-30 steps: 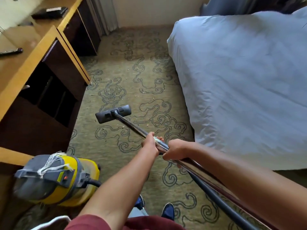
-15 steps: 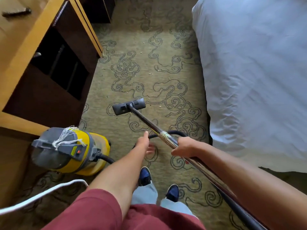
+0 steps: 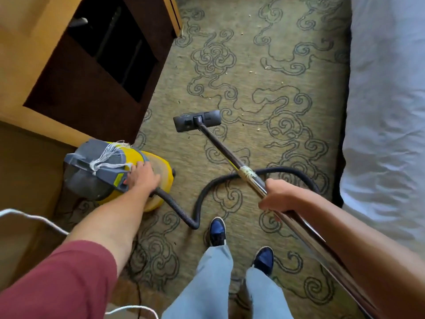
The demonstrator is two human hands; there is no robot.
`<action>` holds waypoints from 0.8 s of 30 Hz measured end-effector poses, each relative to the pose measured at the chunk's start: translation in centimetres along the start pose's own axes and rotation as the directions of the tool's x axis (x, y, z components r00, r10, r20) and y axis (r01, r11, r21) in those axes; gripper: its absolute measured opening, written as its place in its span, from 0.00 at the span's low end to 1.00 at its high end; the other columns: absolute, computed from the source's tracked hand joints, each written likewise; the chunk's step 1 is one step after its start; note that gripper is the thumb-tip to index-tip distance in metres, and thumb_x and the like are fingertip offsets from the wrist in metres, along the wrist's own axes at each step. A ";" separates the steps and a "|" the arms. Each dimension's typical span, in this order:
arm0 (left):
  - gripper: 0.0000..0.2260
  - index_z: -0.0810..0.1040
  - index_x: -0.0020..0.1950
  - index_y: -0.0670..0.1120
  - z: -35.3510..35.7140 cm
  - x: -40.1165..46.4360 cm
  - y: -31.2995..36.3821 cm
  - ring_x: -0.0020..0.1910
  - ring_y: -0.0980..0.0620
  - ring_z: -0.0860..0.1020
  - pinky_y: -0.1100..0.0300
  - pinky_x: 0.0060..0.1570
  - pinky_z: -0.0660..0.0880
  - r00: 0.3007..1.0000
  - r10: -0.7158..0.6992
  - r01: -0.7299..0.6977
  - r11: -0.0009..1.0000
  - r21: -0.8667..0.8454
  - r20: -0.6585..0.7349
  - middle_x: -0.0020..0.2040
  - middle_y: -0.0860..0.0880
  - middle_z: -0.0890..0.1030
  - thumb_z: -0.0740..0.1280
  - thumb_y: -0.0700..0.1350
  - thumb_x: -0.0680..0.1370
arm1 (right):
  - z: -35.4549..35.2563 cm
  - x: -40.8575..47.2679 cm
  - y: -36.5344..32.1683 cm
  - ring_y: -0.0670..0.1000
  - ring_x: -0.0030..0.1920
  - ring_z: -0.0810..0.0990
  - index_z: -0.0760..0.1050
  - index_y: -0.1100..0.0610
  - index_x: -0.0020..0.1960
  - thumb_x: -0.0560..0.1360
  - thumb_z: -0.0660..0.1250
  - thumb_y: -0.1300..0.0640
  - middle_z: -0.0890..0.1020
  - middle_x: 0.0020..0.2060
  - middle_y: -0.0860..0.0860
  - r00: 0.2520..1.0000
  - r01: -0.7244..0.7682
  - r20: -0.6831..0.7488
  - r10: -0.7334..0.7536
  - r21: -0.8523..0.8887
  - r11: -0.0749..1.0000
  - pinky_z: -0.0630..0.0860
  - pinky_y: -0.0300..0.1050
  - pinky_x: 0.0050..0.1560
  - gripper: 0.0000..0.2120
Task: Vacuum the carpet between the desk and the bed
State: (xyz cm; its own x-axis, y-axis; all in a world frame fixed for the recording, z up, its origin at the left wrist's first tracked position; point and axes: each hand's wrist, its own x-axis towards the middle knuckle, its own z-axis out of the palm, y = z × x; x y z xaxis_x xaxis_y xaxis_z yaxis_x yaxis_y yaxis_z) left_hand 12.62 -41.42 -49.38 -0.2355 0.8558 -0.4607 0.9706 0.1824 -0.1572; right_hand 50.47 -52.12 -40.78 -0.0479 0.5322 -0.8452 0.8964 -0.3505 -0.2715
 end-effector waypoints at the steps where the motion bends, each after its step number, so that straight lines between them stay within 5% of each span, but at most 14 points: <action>1: 0.21 0.75 0.66 0.45 0.0 1.0 -1.1 0.68 0.41 0.69 0.45 0.66 0.69 0.998 -0.024 0.026 0.999 0.019 -0.056 0.67 0.42 0.74 0.67 0.51 0.76 | 0.2 1.0 0.3 0.46 0.36 0.77 0.71 0.58 0.54 0.72 0.73 0.53 0.76 0.40 0.50 1.000 0.009 0.002 -0.009 -0.016 1.000 0.76 0.43 0.36 0.17; 5: 0.28 0.71 0.69 0.42 1.2 3.8 -6.5 0.73 0.40 0.64 0.33 0.69 0.61 0.966 -0.177 0.208 0.964 0.163 -0.190 0.70 0.41 0.72 0.68 0.57 0.75 | 1.4 4.9 0.3 0.45 0.35 0.76 0.69 0.57 0.55 0.72 0.72 0.51 0.76 0.43 0.51 0.999 0.025 0.037 -0.024 -0.034 0.999 0.72 0.40 0.30 0.18; 14: 0.44 0.58 0.80 0.43 3.1 8.5 -12.8 0.80 0.39 0.52 0.34 0.74 0.54 0.992 -0.043 0.090 0.898 0.431 -0.118 0.79 0.43 0.60 0.66 0.68 0.73 | 3.7 10.8 -2.2 0.46 0.32 0.77 0.68 0.58 0.52 0.72 0.71 0.52 0.75 0.37 0.49 0.998 0.041 0.041 -0.040 -0.032 0.999 0.70 0.41 0.29 0.16; 24: 0.48 0.56 0.81 0.45 7.0 12.5 -13.0 0.79 0.37 0.53 0.32 0.73 0.54 0.991 -0.096 0.124 0.918 0.378 -0.091 0.80 0.40 0.58 0.68 0.70 0.71 | 4.9 14.2 -2.7 0.46 0.32 0.75 0.65 0.55 0.51 0.73 0.70 0.49 0.74 0.37 0.48 1.000 0.023 0.021 -0.021 -0.095 0.995 0.71 0.43 0.31 0.17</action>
State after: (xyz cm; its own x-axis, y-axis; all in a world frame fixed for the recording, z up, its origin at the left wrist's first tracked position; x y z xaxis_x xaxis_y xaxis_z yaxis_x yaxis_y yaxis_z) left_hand -3.25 -36.48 -59.17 -0.3222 0.8747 -0.3620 0.8423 0.0904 -0.5314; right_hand 45.23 -47.40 -54.26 -0.0761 0.5228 -0.8491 0.9328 -0.2634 -0.2458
